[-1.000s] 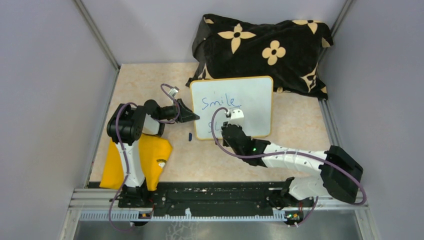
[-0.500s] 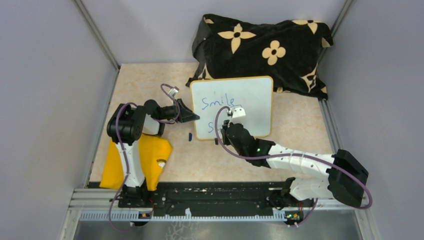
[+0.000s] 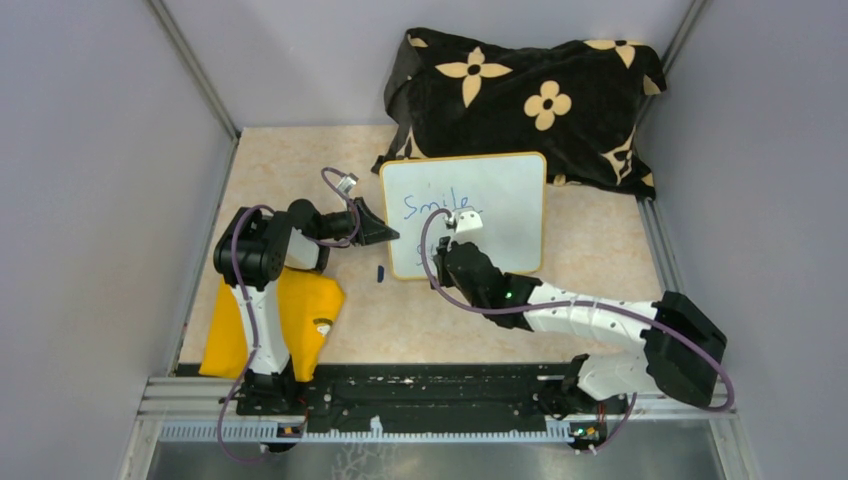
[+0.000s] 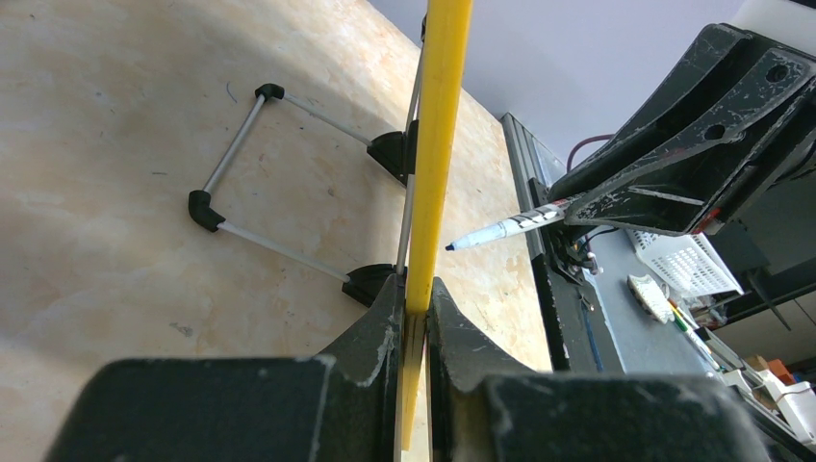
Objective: Write a sentence on the whiteboard
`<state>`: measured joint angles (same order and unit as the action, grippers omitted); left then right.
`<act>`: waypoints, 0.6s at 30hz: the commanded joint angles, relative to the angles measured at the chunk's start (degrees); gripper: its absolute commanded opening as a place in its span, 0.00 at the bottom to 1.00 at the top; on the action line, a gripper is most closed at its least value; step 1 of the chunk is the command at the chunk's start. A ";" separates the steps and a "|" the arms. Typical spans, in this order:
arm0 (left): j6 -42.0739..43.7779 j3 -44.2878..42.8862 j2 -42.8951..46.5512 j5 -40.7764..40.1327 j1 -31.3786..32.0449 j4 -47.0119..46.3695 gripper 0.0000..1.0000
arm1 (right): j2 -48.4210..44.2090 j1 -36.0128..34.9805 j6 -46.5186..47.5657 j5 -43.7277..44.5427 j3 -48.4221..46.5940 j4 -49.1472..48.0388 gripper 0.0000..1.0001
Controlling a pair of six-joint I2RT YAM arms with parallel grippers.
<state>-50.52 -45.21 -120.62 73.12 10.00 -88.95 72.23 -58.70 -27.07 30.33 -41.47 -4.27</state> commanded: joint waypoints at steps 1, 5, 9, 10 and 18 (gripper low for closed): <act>-0.10 0.39 -3.41 0.20 0.99 -13.08 0.00 | 1.40 0.42 -0.22 1.54 -3.56 -2.43 0.00; -0.02 0.39 -3.49 0.20 0.99 -13.01 0.00 | 2.30 0.52 -0.63 2.81 -3.85 -1.85 0.00; -0.01 0.39 -3.53 0.23 0.99 -12.98 0.00 | 3.25 0.98 -1.36 3.59 -3.70 -1.80 0.00; -0.01 0.39 -3.50 0.23 0.99 -12.94 0.00 | 3.43 1.10 -1.52 3.60 -3.64 -1.86 0.00; 0.07 0.30 -3.58 0.27 0.98 -12.83 0.00 | 3.24 1.70 -2.50 4.86 -2.64 -0.82 0.00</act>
<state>-50.50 -45.21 -120.66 73.12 10.00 -88.92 75.40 -58.17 -28.67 32.47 -42.44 -4.25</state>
